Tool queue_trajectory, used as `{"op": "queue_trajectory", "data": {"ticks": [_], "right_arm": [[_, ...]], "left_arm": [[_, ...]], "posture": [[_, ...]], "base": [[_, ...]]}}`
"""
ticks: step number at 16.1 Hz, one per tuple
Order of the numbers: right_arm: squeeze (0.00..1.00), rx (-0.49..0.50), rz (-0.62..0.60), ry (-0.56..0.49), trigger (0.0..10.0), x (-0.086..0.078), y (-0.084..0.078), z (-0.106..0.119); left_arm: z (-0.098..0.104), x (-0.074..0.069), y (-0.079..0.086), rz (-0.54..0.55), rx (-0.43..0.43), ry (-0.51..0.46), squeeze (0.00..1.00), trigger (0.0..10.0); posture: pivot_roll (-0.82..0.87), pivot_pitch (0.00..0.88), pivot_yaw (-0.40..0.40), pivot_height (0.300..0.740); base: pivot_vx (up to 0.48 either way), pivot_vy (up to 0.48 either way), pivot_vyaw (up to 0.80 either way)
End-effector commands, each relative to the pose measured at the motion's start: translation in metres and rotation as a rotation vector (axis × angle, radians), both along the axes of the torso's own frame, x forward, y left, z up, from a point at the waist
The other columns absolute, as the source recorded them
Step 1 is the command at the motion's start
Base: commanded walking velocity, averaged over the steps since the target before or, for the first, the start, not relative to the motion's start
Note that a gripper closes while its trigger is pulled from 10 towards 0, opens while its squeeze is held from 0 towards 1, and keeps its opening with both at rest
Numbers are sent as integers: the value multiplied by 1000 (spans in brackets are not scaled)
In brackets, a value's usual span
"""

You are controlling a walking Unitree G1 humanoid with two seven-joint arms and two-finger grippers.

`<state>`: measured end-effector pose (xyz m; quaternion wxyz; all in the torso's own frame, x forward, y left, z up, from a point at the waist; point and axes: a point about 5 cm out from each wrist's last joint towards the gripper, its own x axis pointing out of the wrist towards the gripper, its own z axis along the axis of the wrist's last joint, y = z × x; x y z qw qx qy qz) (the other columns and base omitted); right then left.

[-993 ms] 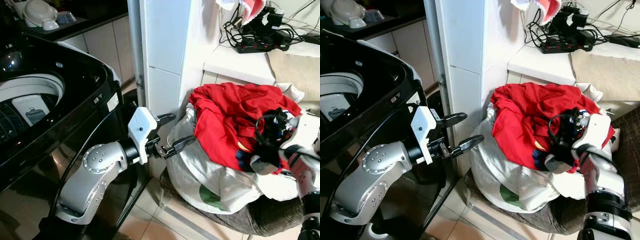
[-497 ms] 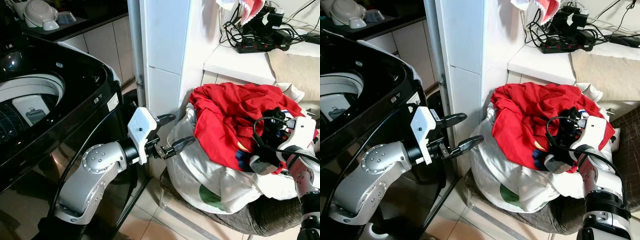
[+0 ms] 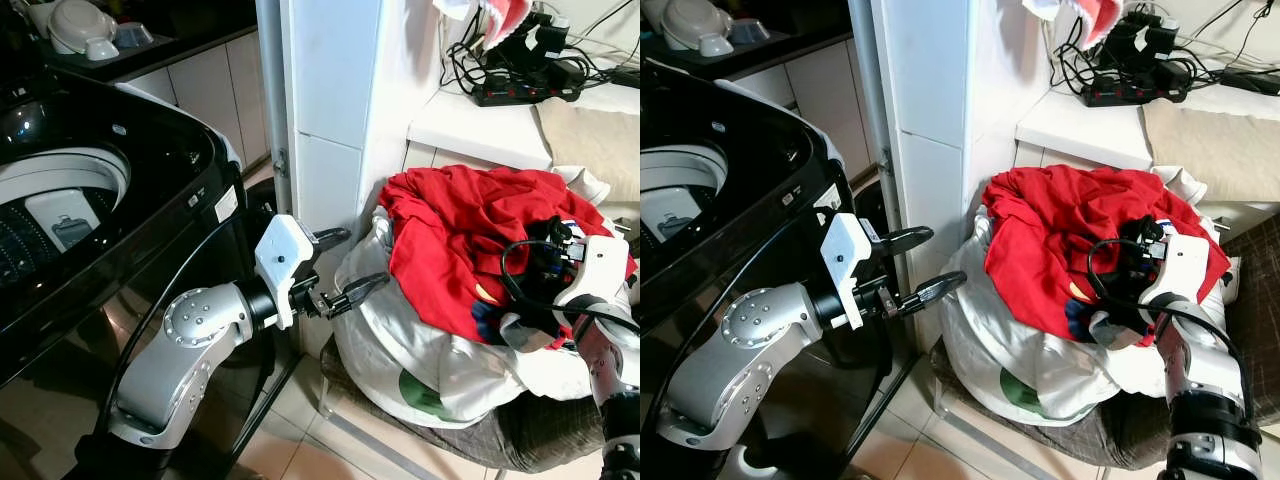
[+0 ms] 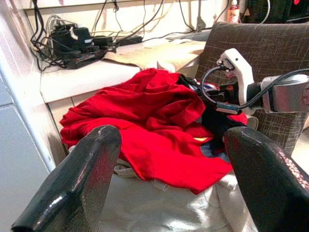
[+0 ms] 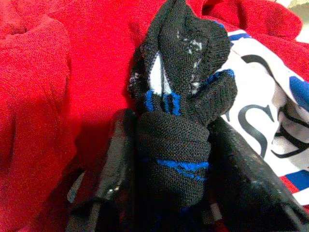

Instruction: Clothes washing

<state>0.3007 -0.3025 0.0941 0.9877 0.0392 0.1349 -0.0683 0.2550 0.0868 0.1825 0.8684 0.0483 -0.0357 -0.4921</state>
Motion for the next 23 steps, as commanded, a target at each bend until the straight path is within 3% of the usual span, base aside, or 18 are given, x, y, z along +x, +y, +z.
{"op": "queue_trajectory", "data": {"ticks": [1, 5, 9, 11, 12, 13, 14, 15, 16, 23], "right_arm": [[0, -25, 7, -19, 0, 0, 2, 3], [0, -134, -5, -70, 0, -4, 0, 8], [0, -432, 3, -193, 0, -13, 4, 18], [0, -544, 42, -248, 0, -18, 10, 21], [0, -550, 41, -247, 0, -18, 10, 20], [0, -539, 30, -257, 1608, -20, 11, 19], [0, -532, 21, -272, 10000, -21, 12, 19], [0, -520, 28, -286, 10000, -21, 13, 19], [1000, -504, 46, -298, 10000, -21, 15, 19], [1000, -490, 58, -349, 10000, -20, 19, 23]], "left_arm": [[3, -1, -1, -10, 6, -19, 0, 10000], [4, -1, -1, -3, 6, -28, 0, 10000], [5, 1, 1, 18, 6, -52, 0, 10000], [6, 2, 1, 19, 7, -59, 0, 10000], [6, 2, 1, 18, 7, -59, 0, 10000], [5, 2, 0, 17, 8, -61, 0, 10000], [6, 2, 0, 16, 8, -64, 0, 10000], [6, 3, 0, 17, 7, -67, 0, 10000], [6, 3, 0, 18, 8, -69, 0, 10000], [5, 3, 0, 16, 15, -75, 0, 10000]], "posture": [[-14, 0, 24, 740], [-20, 0, 29, 740], [-18, 0, 27, 740], [-22, 0, 34, 740], [-22, 0, 34, 740], [-22, 0, 34, 740], [-26, 0, 40, 740], [-26, 0, 40, 740], [-26, 0, 40, 740], [-24, 0, 39, 740]], "base": [[0, 0, 0], [0, 0, 0], [0, 0, 0], [0, 0, 0], [0, 0, 0], [0, 0, 0], [0, 0, 0], [0, 0, 0], [0, 0, 0], [0, 0, 0]]}}
